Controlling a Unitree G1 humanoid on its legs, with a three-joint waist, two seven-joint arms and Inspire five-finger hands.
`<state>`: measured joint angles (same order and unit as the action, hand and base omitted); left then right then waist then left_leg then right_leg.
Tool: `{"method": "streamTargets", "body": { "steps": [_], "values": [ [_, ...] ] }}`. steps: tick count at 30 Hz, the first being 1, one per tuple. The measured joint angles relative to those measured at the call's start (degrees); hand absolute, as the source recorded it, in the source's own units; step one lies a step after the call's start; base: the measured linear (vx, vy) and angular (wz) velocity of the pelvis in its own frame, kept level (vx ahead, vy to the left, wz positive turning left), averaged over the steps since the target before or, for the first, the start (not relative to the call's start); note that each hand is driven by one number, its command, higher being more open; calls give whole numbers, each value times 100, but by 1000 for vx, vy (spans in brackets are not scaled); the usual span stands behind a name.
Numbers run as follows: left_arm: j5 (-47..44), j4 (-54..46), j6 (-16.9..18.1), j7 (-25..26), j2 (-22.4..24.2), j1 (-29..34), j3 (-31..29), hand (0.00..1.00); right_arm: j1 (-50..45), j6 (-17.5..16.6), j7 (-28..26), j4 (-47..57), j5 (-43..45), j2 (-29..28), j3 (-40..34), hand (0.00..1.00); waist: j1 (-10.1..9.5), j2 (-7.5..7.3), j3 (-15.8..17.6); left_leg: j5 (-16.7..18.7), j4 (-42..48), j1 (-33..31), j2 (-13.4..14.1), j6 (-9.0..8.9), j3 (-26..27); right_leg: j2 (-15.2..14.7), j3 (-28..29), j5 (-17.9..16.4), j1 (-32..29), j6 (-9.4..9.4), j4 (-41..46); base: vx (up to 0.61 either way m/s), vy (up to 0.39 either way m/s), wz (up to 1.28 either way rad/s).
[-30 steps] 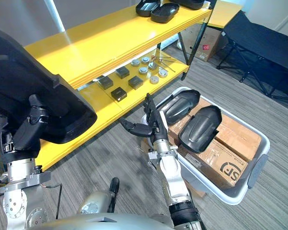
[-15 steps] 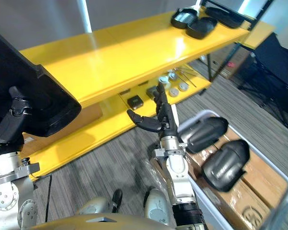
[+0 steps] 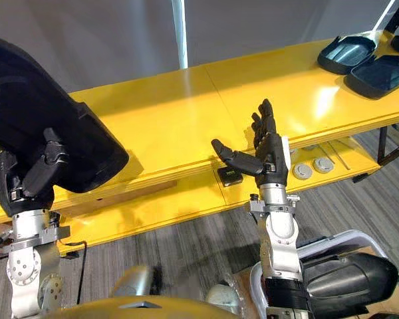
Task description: Walk over and take three plastic housings, then place them on the shelf
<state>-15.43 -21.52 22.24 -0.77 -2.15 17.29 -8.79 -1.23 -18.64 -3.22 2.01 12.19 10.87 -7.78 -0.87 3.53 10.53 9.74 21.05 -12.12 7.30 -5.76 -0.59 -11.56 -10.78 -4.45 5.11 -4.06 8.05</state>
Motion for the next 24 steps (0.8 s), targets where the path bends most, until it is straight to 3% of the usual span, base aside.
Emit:
{"method": "streamTargets", "body": {
  "steps": [1, 2, 3, 4, 6, 8, 12, 15, 17, 21, 24],
  "values": [
    [26, 8, 0, -20, 1, 7, 90, 0, -29, -51, 35, -1, -1, 15, -16, 100, -12, 52, -22, -271, -277, 80, 102, -47, -12, -41, 36, -57, 29, -115, 35, 206, 419, -43],
    [38, 8, 0, -80, 6, 35, 253, 0, -38, -165, 150, 5, -7, 80, -19, 100, -39, 310, -93, -1133, -608, 288, 255, -162, -124, -37, 223, -215, 14, -372, 142, 125, 359, -60],
    [40, 77, -1, -155, -104, -64, 297, 0, -31, -235, 278, -20, -3, -45, -44, 100, -11, 194, -46, -794, -629, 446, 71, -374, -91, -287, 399, -357, 19, -605, 204, 106, 365, -60],
    [40, 95, -25, -194, -143, -101, 298, 0, -61, -240, 334, -5, -6, -114, -21, 100, 27, 116, -10, -781, -699, 521, -23, -326, -13, -396, 426, -304, -12, -553, 200, 56, 314, -47],
    [11, 90, -53, -308, -405, -126, 152, 0, -170, -260, 373, 8, 4, -437, 132, 100, 93, -221, 18, -725, -815, 575, -285, -141, 319, -706, 505, -104, -75, -618, 4, 62, 326, -41],
    [-77, 86, -226, -436, -466, -117, 82, 0, -329, -259, 344, 100, -9, -507, 279, 100, 78, -240, 11, -663, -817, 637, -273, -98, 515, -706, 486, 177, -139, -728, -89, 42, 159, -48],
    [-226, 56, -637, -537, -473, -160, 48, 0, -595, -255, 142, 417, -71, -508, 516, 100, 169, -255, -46, -562, -807, 702, -172, -122, 844, -665, 489, 277, -251, -790, -201, 40, 21, -50],
    [-255, 54, -1338, -642, -542, -410, 450, 0, -711, -182, 134, 579, -274, -440, 488, 100, 338, -220, -71, -567, -845, 704, 18, -189, 958, -488, 505, 332, -299, -763, -328, 6, -59, -21],
    [-271, 146, -1613, -570, -656, -682, 648, 0, -708, -165, 133, 584, -272, -344, 497, 100, 433, -218, -72, -612, -927, 733, 49, -220, 967, -450, 512, 339, -323, -753, -325, -20, -43, -16],
    [-852, 917, -2002, -138, -809, -1738, 889, 0, -684, -90, 134, 776, -277, -129, 558, 100, 575, -194, -87, -809, -1299, 945, 48, -225, 1130, -428, 648, 390, -419, -703, -302, -37, -17, -18],
    [-1211, 1730, -2135, 635, -829, -2580, 826, 0, -644, -88, 72, 924, -296, 111, 627, 100, 663, -191, -87, -893, -1467, 1067, 45, -230, 1316, -421, 804, 400, -534, -718, -300, -53, -8, -28]
  ]
}}
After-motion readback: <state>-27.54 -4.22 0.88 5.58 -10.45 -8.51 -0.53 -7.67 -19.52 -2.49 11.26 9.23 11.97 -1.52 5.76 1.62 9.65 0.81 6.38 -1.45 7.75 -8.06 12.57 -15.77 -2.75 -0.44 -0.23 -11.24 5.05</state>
